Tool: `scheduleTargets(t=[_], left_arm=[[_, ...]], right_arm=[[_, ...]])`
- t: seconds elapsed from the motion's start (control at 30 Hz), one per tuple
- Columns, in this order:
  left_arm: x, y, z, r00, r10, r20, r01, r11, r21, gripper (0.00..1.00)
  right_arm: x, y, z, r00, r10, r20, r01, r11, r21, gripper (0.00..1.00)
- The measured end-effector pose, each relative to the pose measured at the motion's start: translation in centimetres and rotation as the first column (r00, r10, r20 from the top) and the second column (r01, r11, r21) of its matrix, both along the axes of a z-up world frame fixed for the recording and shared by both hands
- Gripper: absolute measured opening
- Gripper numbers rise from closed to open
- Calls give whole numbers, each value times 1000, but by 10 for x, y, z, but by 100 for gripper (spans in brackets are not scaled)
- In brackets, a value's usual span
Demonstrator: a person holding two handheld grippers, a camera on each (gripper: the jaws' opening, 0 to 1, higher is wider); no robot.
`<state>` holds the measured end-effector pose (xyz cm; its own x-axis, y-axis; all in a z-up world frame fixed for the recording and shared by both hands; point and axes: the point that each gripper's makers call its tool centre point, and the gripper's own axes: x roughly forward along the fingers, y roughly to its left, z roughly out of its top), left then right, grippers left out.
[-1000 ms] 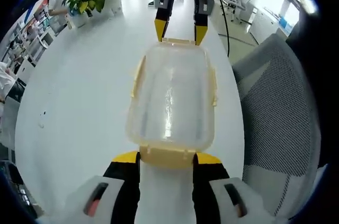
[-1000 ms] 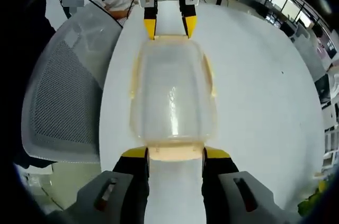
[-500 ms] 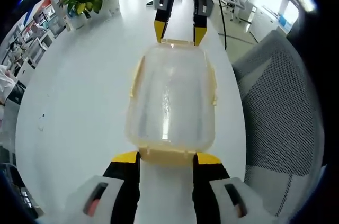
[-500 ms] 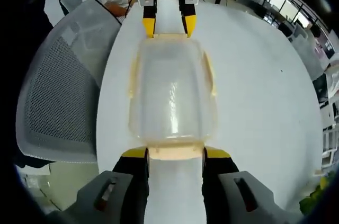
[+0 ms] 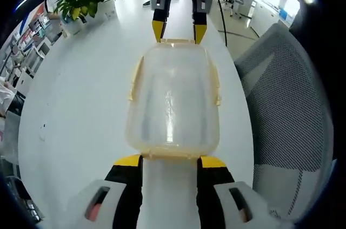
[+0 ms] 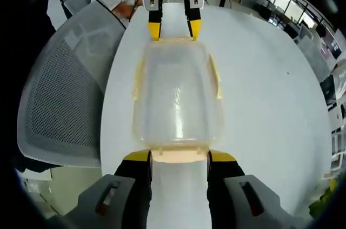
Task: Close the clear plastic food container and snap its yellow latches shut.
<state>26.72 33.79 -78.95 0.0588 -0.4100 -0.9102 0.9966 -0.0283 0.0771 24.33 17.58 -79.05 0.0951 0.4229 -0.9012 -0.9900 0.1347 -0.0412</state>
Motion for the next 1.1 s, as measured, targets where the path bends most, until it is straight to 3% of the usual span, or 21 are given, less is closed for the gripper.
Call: scheduleTargets(t=[0.53, 0.73, 0.83, 0.97, 1.0, 1.1], left_arm=[[0, 3, 1, 1000, 24, -7, -24, 1000, 7, 32], [0, 5, 1, 999, 36, -5, -36, 999, 23, 32], [0, 7, 3, 998, 55, -4, -55, 998, 23, 32], [-6, 6, 8, 988, 142, -63, -143, 990, -5, 32], [-9, 9, 7, 979, 181, -97, -181, 983, 3, 33], [-9, 13, 7, 969, 215, -122, -217, 976, -2, 33]], right_arm=[[-1, -5, -4, 1000, -7, -5, 7, 1000, -22, 40], [0, -7, -2, 999, -35, -10, 35, 999, -2, 40], [-3, -4, 2, 997, -63, -43, 65, 997, 41, 41], [-7, -5, 5, 994, -92, -66, 98, 992, 82, 40], [-10, -6, 5, 990, -111, -86, 119, 988, 95, 40], [-14, -6, 8, 976, -166, -140, 185, 974, 130, 38]])
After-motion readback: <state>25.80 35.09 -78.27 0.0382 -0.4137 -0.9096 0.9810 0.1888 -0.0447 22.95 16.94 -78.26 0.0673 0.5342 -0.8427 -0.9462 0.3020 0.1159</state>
